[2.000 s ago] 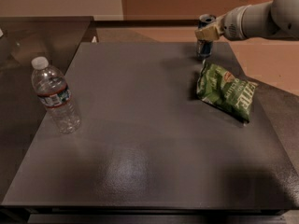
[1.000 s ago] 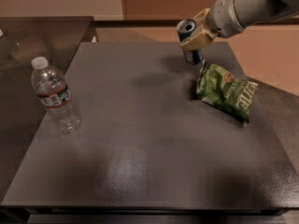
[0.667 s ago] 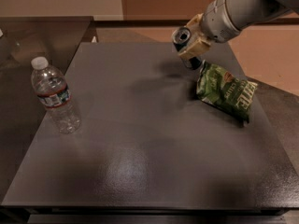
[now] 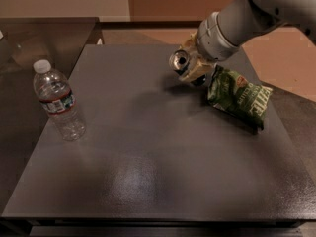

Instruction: Knock redbull can over

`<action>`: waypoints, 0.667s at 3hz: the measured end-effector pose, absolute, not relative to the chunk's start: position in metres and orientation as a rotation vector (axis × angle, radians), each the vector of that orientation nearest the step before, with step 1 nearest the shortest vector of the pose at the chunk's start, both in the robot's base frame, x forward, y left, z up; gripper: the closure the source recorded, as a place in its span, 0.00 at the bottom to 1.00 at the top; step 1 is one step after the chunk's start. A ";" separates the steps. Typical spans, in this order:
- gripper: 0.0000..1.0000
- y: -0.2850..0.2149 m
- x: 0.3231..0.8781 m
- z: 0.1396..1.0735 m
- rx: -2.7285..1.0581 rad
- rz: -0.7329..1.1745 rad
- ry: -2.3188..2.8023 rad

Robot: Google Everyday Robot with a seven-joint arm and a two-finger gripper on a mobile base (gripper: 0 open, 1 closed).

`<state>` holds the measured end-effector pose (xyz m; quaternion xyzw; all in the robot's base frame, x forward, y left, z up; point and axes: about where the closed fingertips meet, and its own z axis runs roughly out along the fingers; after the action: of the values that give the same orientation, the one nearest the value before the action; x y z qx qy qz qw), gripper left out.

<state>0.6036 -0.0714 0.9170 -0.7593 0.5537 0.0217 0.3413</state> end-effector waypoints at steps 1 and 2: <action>0.36 -0.062 0.591 0.902 -2.082 0.039 1.375; 0.12 -0.055 0.582 0.890 -2.165 0.019 1.327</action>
Offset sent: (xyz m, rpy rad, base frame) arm -0.0306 0.0193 -0.0381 -0.1824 -0.0222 0.1951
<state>0.5820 -0.0555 0.8902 -0.8143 0.4989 0.0071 0.2967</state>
